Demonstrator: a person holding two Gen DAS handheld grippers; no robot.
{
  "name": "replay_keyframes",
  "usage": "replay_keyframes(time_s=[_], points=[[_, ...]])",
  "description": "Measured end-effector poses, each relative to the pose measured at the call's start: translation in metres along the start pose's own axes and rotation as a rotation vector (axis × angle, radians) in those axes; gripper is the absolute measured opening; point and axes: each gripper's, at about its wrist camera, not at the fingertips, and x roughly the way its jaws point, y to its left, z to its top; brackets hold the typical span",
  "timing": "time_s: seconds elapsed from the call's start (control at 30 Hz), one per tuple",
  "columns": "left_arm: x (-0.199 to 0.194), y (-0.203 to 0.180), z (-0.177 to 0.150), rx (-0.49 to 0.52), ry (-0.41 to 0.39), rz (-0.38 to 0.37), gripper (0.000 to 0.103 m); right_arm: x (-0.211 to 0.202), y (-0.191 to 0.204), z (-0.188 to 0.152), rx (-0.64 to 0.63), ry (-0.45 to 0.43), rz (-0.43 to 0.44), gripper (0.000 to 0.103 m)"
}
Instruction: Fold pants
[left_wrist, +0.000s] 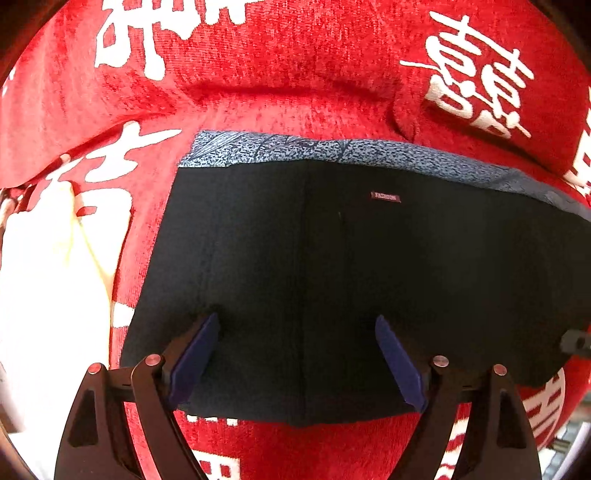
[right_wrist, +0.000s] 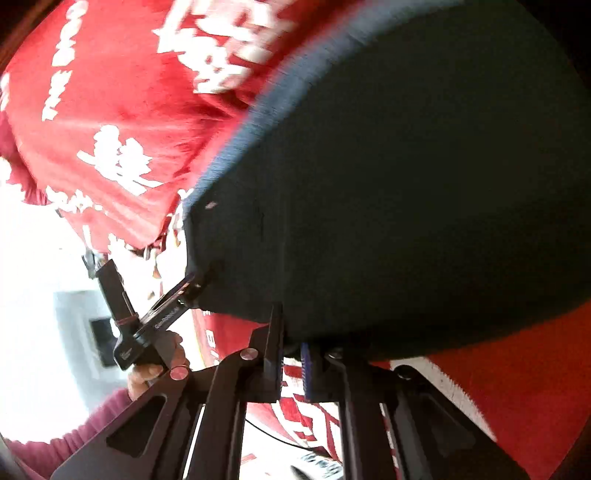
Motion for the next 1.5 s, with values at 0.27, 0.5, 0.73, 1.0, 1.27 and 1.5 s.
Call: replay_keyframes(time_s=[0.27,0.5,0.73,1.0,1.27,1.5], points=[[-0.001,-0.006,-0.007,0.069,-0.022,0.010,0.087,0.010,-0.010,-0.034,-0.040,0.001,-0.152,0.007],[-0.026,-0.029,-0.008,0.041,0.015,0.024,0.086,-0.032,-0.009,-0.039,-0.080,0.049,-0.244,0.032],[-0.038,-0.136,-0.017,0.132,-0.020,-0.135,0.087,-0.078,-0.002,0.005,-0.223,-0.106,-0.414,0.031],[0.006,-0.163,-0.027,0.100,0.044,-0.117,0.098,-0.074,-0.031,0.020,-0.297,-0.070,-0.497,0.028],[-0.020,-0.159,0.045,0.032,-0.057,-0.083,0.097,-0.084,-0.004,0.071,-0.290,-0.127,-0.422,0.031],[0.033,-0.185,0.097,-0.019,-0.068,0.041,0.097,-0.046,-0.009,0.137,-0.298,-0.124,-0.483,0.031]])
